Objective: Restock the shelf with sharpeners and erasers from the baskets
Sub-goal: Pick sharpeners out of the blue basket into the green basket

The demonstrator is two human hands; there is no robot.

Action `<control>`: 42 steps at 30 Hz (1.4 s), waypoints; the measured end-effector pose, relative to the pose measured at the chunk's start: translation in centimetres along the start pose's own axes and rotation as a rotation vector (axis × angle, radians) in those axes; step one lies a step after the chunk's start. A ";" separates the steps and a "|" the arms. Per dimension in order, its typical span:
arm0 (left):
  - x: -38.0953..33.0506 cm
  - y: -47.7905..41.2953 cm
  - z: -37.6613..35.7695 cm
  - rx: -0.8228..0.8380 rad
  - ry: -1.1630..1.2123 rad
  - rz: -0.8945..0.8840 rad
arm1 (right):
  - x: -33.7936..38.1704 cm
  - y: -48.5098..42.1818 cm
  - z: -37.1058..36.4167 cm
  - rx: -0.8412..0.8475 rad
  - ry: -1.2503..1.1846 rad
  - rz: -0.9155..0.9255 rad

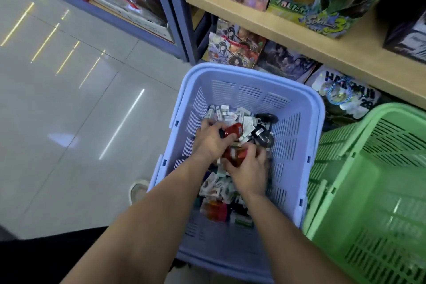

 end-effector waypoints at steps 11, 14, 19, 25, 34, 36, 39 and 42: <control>-0.2 0.0 2.6 -0.043 0.276 -0.013 | 2.0 -0.3 -1.3 0.127 0.237 0.092; 0.1 0.2 2.6 -0.022 0.389 -0.013 | 2.3 -0.3 -0.1 0.052 0.136 0.104; -0.2 0.7 3.3 -0.039 0.487 0.014 | 3.1 -0.4 -0.2 0.082 0.156 0.175; 0.1 0.9 3.2 -0.047 0.465 0.006 | 3.4 -0.5 -1.5 0.110 0.227 0.233; -2.9 2.5 4.8 -0.001 0.517 0.018 | 4.6 1.8 6.1 -0.105 -0.226 0.144; -4.7 3.7 6.0 0.006 0.478 -0.009 | 5.0 3.2 8.9 -0.107 -0.298 0.132; -8.0 6.1 8.2 0.008 0.411 -0.065 | 5.1 5.0 14.6 -0.153 -0.416 0.158; -12.3 9.1 8.7 0.048 0.336 -0.151 | 3.3 5.7 21.6 -0.246 -0.504 0.185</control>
Point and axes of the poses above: each hand's wrist, its own y-axis away from the middle knuckle, its own z-axis out of the back of the hand, x = y × z, the point moved 10 cm from there along -y, towards the middle knuckle, and after that the axes turned 6 degrees about -y, right-handed, at the moved point
